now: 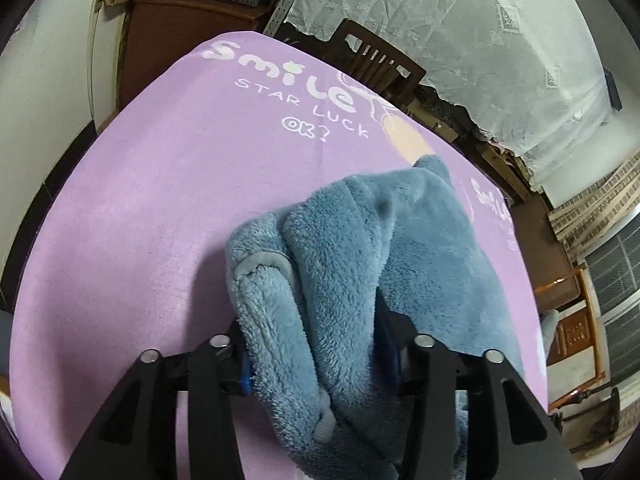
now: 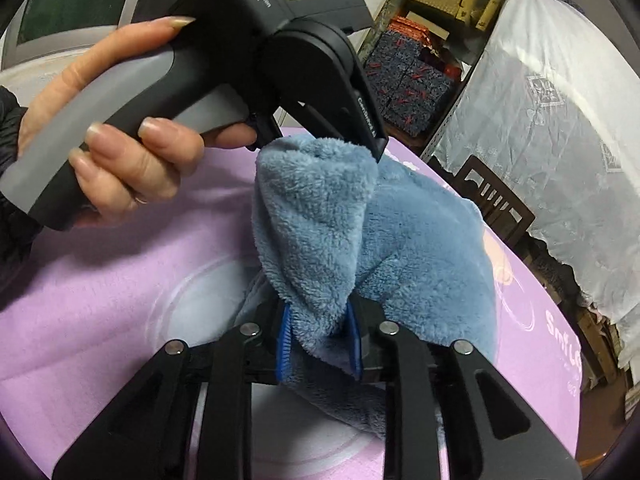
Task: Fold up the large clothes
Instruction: 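Fold the jacket over onto itself with both tools and release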
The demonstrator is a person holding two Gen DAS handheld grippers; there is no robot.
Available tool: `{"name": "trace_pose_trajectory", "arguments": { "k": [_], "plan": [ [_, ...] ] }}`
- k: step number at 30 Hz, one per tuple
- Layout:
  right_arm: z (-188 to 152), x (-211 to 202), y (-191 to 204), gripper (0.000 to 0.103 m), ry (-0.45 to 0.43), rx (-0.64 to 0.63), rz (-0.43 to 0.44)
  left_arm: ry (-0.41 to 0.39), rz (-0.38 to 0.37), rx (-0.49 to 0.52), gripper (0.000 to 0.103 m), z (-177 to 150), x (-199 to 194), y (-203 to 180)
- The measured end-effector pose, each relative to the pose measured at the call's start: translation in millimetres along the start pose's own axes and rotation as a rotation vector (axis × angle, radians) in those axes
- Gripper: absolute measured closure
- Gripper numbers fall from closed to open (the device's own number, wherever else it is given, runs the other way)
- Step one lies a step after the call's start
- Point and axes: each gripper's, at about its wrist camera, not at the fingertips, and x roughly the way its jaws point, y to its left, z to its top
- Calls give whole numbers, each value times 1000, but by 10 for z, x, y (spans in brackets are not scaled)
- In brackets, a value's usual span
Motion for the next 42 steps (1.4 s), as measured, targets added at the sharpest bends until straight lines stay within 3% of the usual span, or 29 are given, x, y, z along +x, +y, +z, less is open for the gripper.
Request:
{"name": "trace_pose_trajectory", "arguments": {
  "k": [6, 10, 14, 19, 23, 27, 30, 33, 35, 38, 42],
  "plan": [
    [39, 66, -85, 77, 2, 10, 11, -5, 4, -13, 35, -34, 64, 49],
    [35, 10, -34, 72, 0, 22, 37, 3, 2, -45, 17, -58, 44, 149],
    [-23, -151, -59, 59, 5, -4, 86, 7, -45, -113, 16, -63, -76, 293],
    [-246, -499, -33, 42, -8, -31, 123, -33, 72, -124, 19, -156, -365, 294],
    [-425, -806, -244, 42, -57, 32, 142, -118, 221, -23, 22, -250, -718, 22],
    [-262, -999, -764, 58, -138, 228, 198, -190, 244, 96, 22, -259, -941, -408],
    [-2, -886, -1190, 70, -151, 408, 250, -208, 270, 173, 21, -266, -873, -717],
    [185, -578, -1438, 75, -111, 523, 271, -198, 283, 201, 21, -297, -663, -846],
    [227, -349, -1473, 75, -75, 542, 238, -159, 278, 189, 22, -332, -445, -823],
    [120, -63, -1461, 75, -3, 564, 229, -92, 294, 188, 19, -425, -117, -733],
    [-111, 153, -1462, 76, 36, 588, 249, -92, 322, 214, 17, -528, 35, -753]
  ]
}}
